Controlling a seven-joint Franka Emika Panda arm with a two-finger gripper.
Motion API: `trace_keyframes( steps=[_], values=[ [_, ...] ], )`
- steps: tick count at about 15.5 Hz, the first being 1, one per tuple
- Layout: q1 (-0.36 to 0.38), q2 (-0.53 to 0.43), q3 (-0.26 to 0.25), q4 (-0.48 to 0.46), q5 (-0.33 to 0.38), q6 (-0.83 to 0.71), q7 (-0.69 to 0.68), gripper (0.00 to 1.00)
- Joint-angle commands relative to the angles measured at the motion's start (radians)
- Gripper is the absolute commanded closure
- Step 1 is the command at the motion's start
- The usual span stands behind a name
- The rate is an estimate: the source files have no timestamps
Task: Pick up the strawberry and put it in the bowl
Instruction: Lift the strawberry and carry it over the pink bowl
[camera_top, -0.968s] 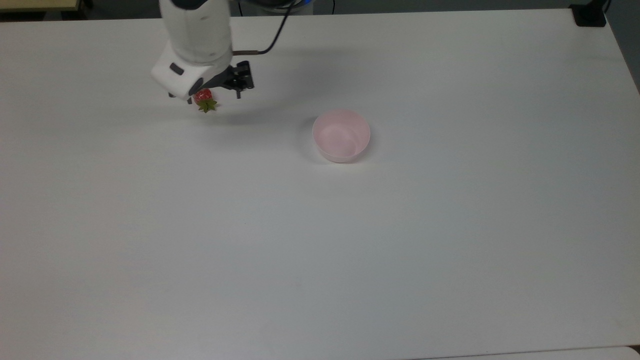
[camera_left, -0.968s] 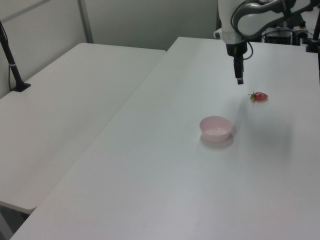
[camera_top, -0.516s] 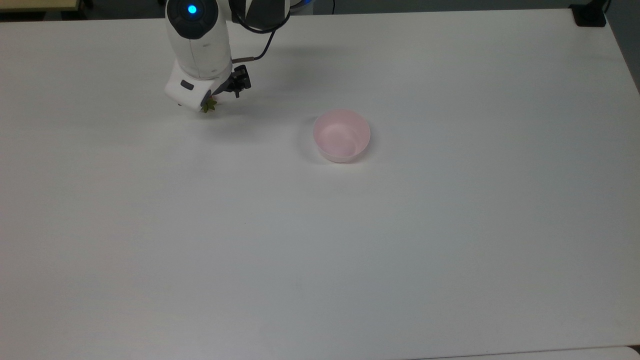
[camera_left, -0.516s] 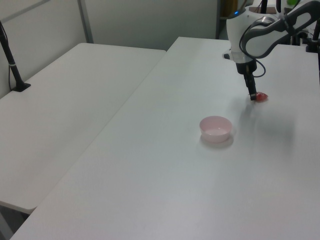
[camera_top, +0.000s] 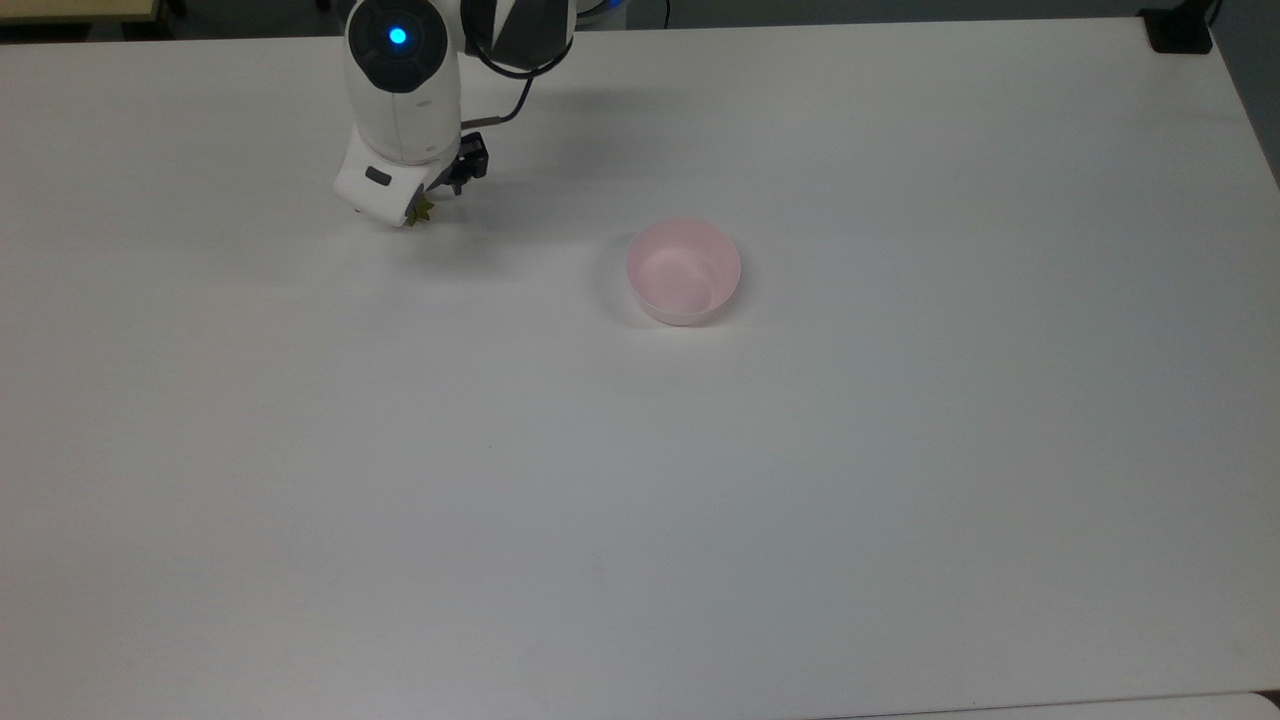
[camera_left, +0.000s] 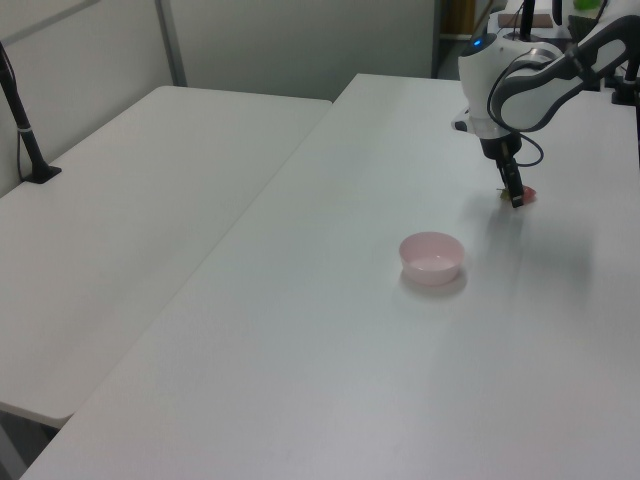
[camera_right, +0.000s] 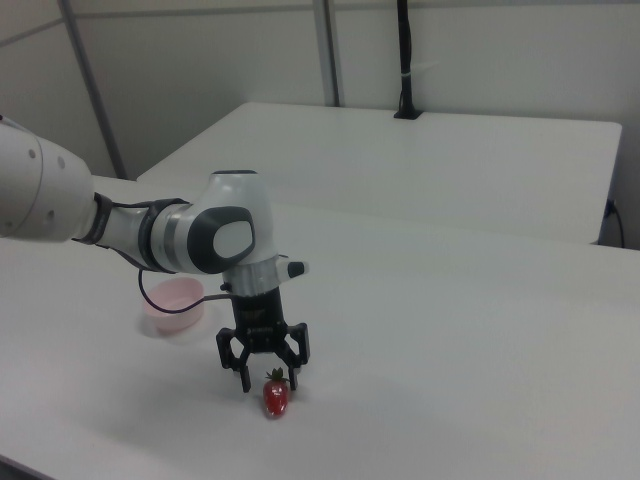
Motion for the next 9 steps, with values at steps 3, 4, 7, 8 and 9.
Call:
trace_keyframes(
  steps=[3, 4, 7, 8, 9],
  values=[
    [0.0, -0.015, -0.027, -0.028, -0.014, 0.032, -0.08, 0.56],
    [0.0, -0.015, -0.027, -0.028, -0.014, 0.032, -0.08, 0.6],
    [0.001, -0.015, -0.027, -0.026, -0.014, 0.031, -0.08, 0.61],
    [0.001, -0.018, -0.027, -0.023, -0.014, 0.026, -0.08, 0.61],
    [0.001, -0.024, -0.027, -0.017, -0.012, 0.015, -0.081, 0.61]
  ],
)
